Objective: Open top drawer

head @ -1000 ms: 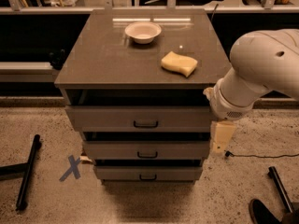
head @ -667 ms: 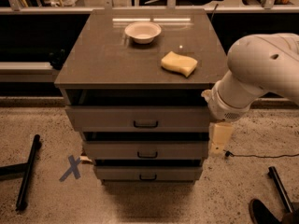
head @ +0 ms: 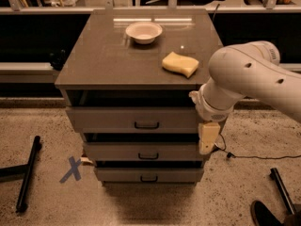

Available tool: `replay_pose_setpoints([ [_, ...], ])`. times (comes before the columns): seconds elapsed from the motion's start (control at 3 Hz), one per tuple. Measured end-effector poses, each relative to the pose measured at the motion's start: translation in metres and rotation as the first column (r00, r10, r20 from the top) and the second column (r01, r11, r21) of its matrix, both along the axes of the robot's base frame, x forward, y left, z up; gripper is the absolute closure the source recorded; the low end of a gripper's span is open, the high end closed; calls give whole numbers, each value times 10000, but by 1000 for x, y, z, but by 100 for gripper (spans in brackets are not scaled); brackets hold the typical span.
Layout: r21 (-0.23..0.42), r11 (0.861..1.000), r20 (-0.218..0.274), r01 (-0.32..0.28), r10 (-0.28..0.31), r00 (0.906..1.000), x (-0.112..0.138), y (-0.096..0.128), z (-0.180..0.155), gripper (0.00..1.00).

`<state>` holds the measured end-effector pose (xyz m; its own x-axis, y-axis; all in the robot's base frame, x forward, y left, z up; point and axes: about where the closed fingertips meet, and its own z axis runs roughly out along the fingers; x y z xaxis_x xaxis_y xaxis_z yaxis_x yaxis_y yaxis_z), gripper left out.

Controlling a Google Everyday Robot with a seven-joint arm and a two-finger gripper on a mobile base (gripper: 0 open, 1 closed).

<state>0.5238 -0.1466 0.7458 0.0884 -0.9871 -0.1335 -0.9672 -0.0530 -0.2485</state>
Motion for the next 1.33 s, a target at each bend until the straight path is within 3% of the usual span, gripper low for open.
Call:
replay_pose_setpoints([
  [0.33,97,9997,160,-246,244,9996,19,10,-13,0],
  [1.33,225,9996,-574,-177,190,9982,53,21,-87,0],
])
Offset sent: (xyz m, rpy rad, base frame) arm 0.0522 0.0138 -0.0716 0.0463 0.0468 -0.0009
